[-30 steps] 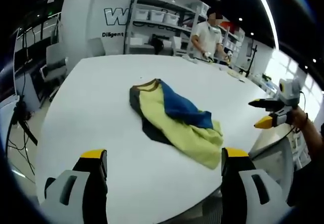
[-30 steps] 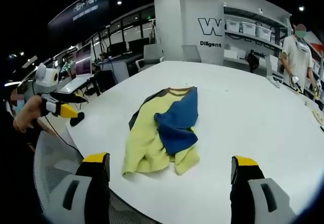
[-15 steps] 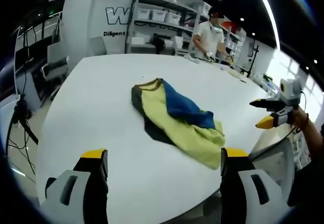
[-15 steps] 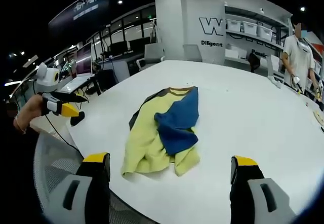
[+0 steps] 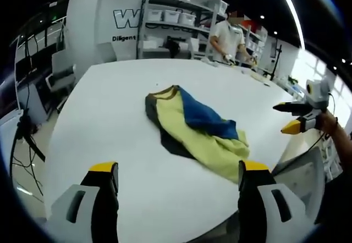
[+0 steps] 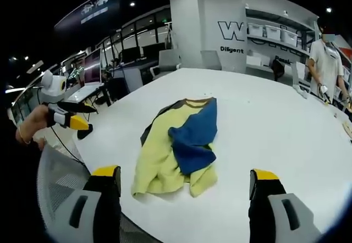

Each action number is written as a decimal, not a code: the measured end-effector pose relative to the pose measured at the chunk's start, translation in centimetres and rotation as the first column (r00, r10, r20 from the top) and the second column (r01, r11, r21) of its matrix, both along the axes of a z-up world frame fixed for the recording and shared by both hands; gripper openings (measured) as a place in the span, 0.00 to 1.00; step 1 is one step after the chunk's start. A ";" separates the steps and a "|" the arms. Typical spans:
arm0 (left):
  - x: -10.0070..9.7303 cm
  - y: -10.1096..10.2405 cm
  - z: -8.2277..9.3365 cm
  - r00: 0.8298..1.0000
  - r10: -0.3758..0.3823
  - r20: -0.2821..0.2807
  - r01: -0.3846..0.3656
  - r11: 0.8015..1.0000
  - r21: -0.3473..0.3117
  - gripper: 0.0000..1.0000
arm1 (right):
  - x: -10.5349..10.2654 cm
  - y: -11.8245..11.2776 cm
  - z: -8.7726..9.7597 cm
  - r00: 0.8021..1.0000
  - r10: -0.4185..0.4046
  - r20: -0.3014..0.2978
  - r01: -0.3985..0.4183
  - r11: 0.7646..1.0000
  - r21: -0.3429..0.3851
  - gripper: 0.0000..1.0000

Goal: Fold the garment on the visible template until the final outline fits inside the template.

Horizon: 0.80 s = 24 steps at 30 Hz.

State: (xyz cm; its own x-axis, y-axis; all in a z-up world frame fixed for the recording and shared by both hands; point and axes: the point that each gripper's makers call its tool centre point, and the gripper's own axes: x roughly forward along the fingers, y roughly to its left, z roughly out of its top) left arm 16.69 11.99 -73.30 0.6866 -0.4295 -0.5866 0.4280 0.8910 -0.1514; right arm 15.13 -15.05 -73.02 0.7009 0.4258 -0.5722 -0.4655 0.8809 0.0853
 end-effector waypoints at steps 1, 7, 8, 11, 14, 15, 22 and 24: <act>0.1 0.0 0.0 1.000 -0.001 -0.001 0.001 1.000 -0.001 0.87 | 0.2 0.0 0.0 1.000 0.001 0.000 -0.001 1.000 -0.001 0.96; 0.9 0.1 -0.2 1.000 0.003 -0.004 -0.003 1.000 0.006 0.87 | 1.3 0.3 0.3 1.000 0.003 0.007 -0.003 1.000 0.017 0.96; 1.1 0.2 -0.4 1.000 0.004 -0.006 -0.003 1.000 0.006 0.87 | 1.7 0.4 0.5 1.000 0.004 0.010 -0.004 1.000 0.028 0.96; 1.5 0.2 -0.6 1.000 0.004 -0.013 -0.004 1.000 0.007 0.86 | 2.5 0.7 0.6 1.000 0.007 0.012 -0.008 1.000 0.030 0.95; 2.3 0.1 -0.7 1.000 0.010 -0.013 -0.010 1.000 0.001 0.85 | 3.4 0.9 0.7 1.000 0.013 0.018 -0.013 0.999 0.033 0.95; 2.5 0.1 -0.7 1.000 0.010 -0.014 -0.010 1.000 -0.003 0.84 | 3.6 1.0 0.7 1.000 0.014 0.020 -0.014 0.999 0.035 0.95; 4.3 -0.1 -0.8 0.999 0.028 -0.016 -0.028 0.999 -0.016 0.84 | 5.4 1.6 0.5 0.999 0.031 0.020 -0.032 0.999 0.039 0.94; 4.8 -0.2 -0.9 1.000 0.025 -0.019 -0.025 1.000 -0.018 0.84 | 5.8 1.8 0.4 0.999 0.035 0.020 -0.036 0.998 0.042 0.94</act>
